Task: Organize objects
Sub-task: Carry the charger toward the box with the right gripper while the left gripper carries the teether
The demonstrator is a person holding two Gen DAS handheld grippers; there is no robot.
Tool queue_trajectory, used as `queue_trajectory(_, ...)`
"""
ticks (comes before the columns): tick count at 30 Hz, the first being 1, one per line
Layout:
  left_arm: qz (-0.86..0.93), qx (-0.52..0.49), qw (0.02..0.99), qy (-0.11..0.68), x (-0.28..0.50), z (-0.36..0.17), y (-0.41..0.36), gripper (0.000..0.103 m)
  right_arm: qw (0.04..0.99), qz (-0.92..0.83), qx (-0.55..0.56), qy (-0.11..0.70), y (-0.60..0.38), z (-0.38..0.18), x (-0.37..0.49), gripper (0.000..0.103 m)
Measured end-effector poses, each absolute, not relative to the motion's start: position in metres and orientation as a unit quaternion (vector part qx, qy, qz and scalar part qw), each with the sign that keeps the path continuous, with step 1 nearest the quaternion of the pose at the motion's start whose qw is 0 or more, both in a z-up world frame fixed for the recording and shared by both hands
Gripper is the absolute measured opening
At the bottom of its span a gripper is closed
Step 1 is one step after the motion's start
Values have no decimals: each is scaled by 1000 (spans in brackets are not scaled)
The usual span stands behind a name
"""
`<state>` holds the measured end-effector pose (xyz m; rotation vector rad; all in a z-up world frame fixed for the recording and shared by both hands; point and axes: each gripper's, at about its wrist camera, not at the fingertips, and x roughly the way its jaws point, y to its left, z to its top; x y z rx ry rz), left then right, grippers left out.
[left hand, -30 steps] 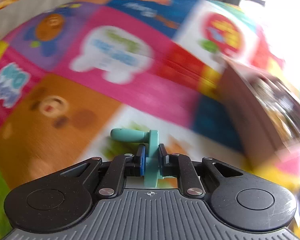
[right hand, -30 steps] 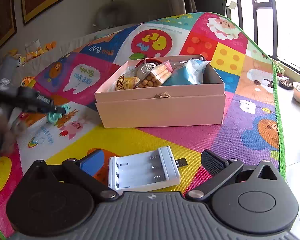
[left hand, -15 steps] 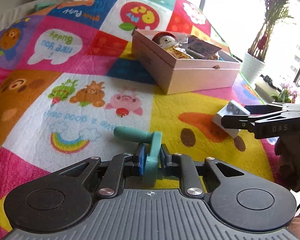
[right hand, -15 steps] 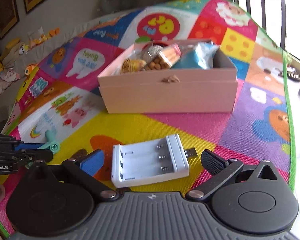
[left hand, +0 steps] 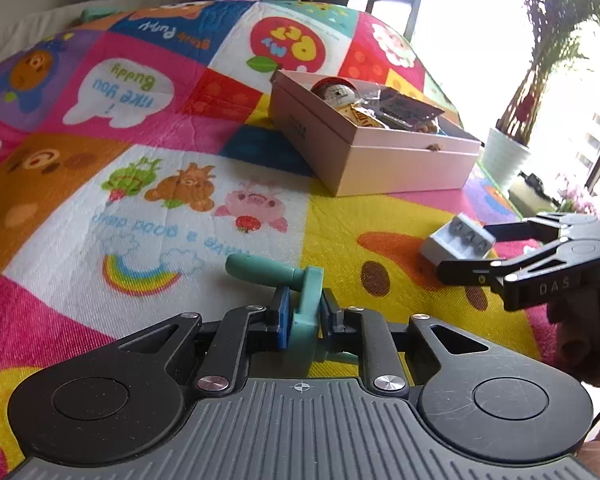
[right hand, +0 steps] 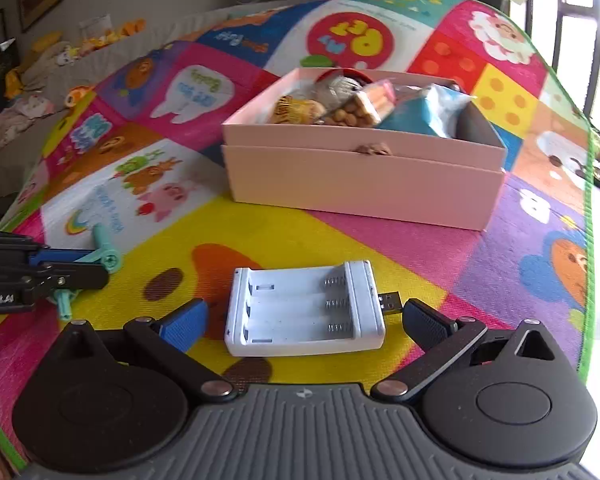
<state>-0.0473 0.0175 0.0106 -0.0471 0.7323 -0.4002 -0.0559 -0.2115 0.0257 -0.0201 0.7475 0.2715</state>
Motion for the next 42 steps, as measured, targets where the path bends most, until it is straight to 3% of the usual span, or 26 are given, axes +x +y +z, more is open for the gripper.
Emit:
queue_trajectory(10,-197,-46,914,351,-48,9,23,20,921,156,-102,341,-202,28,-55,103)
queue_trajectory(16,-196,-45,915,350,-49,8,22,20,912,179,-71,361,-208,27,-47,103)
queue_trajectory(20,-196,-49,915,350,-49,8,23,20,916,177,-72,352,-207,27,-52,91)
queue_trajectory(31,-175,-64,916,356,-49,12,21,16,951,123,-18,283,-229,61,-86,91)
queue_trajectory(37,-175,-105,906,371,-29,44,21,14,970,100,9,223,-251,76,-112,91)
queue_trajectory(42,-190,-93,922,323,9,108,-4,14,976,103,36,190,-260,78,-124,91)
